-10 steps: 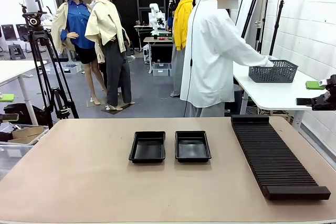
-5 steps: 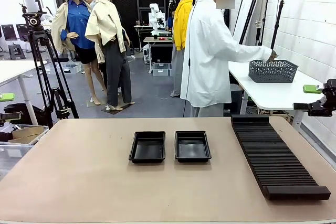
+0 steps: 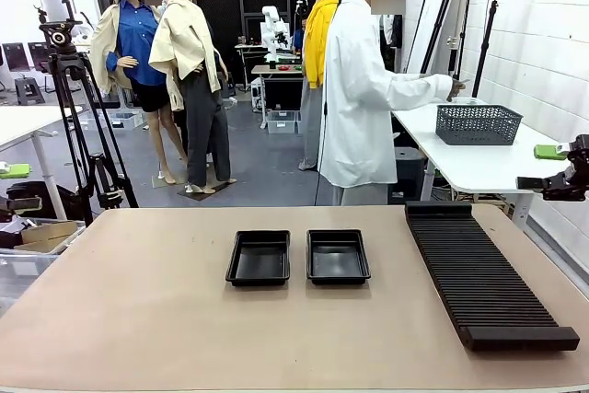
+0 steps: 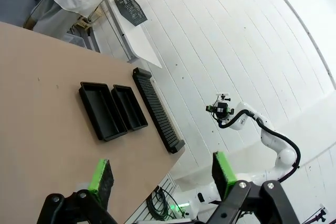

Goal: Inspect and transfer BCBs to ESD trays.
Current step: Pick up the Blank PCB from the PCB Rack and place it in the left ESD tray.

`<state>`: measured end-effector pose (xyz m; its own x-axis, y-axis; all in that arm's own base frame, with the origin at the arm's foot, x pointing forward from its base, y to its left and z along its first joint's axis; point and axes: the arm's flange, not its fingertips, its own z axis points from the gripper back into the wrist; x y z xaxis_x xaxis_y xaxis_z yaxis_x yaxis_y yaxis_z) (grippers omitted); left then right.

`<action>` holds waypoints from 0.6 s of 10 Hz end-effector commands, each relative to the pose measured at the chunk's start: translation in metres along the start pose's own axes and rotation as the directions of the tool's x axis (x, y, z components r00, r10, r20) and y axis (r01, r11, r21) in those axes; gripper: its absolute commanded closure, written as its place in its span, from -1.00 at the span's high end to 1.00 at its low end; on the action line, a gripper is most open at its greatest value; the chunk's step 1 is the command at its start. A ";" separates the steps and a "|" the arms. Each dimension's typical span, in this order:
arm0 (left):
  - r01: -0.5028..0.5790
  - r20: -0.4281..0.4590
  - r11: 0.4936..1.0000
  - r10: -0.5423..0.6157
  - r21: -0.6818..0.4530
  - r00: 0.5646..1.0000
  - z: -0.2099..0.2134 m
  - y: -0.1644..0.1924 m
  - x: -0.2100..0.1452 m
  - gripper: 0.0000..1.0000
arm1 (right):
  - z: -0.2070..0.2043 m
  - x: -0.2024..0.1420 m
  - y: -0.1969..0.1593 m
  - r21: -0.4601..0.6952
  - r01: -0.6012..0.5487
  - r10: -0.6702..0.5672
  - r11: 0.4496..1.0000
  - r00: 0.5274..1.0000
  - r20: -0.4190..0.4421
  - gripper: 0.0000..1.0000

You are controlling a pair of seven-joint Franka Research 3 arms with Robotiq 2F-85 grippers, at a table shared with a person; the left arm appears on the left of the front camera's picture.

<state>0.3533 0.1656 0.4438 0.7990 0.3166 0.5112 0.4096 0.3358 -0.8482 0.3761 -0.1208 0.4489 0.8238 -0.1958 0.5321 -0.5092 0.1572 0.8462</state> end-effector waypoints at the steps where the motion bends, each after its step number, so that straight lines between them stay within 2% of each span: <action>1: 0.000 0.011 1.000 0.000 -0.002 1.000 0.002 0.000 -0.002 1.00 | 0.000 -0.003 -0.001 0.001 0.005 -0.005 1.000 1.000 -0.002 1.00; 5: -0.001 0.004 1.000 0.001 0.003 1.000 0.002 0.000 0.000 1.00 | -0.001 0.000 0.000 0.000 0.000 0.000 1.000 1.000 -0.002 1.00; 6: -0.049 0.003 0.999 0.049 -0.019 0.999 0.005 0.003 0.005 1.00 | 0.003 0.006 -0.008 -0.008 0.022 -0.021 1.000 1.000 0.020 1.00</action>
<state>0.3534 0.1668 0.4426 0.8039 0.3207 0.5009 0.3997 0.3325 -0.8542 0.3773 -0.1216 0.4475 0.8254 -0.1968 0.5291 -0.5055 0.1597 0.8479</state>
